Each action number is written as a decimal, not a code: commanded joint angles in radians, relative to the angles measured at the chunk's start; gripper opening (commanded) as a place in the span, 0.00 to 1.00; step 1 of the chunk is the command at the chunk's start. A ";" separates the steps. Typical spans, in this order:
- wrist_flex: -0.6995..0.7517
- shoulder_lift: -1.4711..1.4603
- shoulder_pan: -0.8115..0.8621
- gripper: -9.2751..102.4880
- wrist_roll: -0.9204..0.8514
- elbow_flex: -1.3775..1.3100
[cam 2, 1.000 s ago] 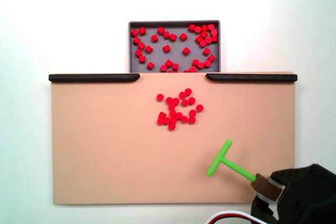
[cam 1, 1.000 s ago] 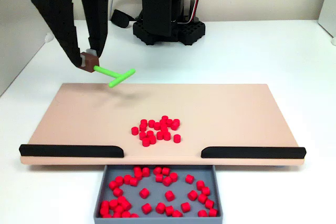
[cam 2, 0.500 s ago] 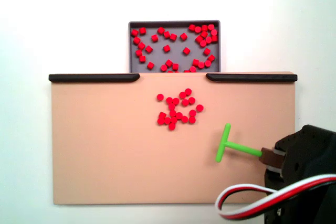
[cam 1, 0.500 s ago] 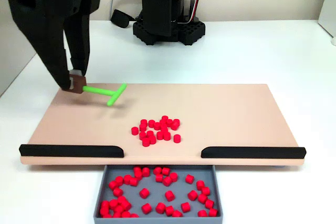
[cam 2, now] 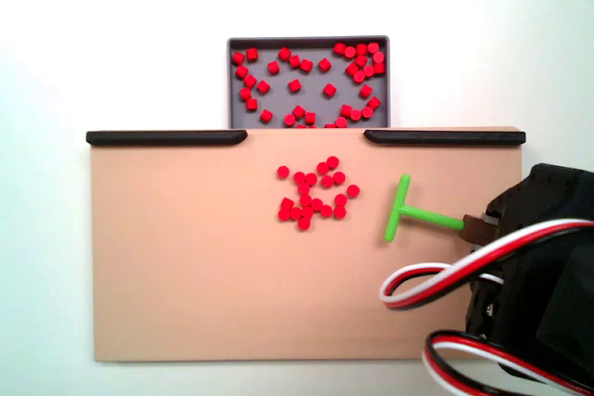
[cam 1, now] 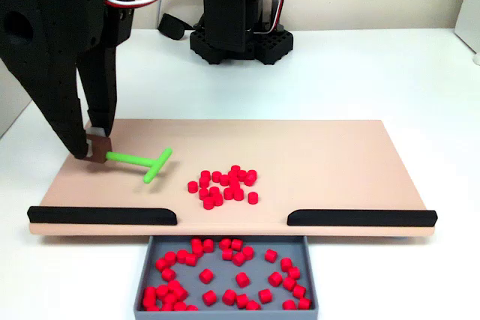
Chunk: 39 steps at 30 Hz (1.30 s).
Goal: Push granules from right to the grey container
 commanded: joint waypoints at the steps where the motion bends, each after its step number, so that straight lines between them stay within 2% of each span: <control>1: 0.002 0.009 -0.005 0.08 -0.310 -0.041; 39: -0.011 -0.071 -0.043 0.08 -0.215 -0.066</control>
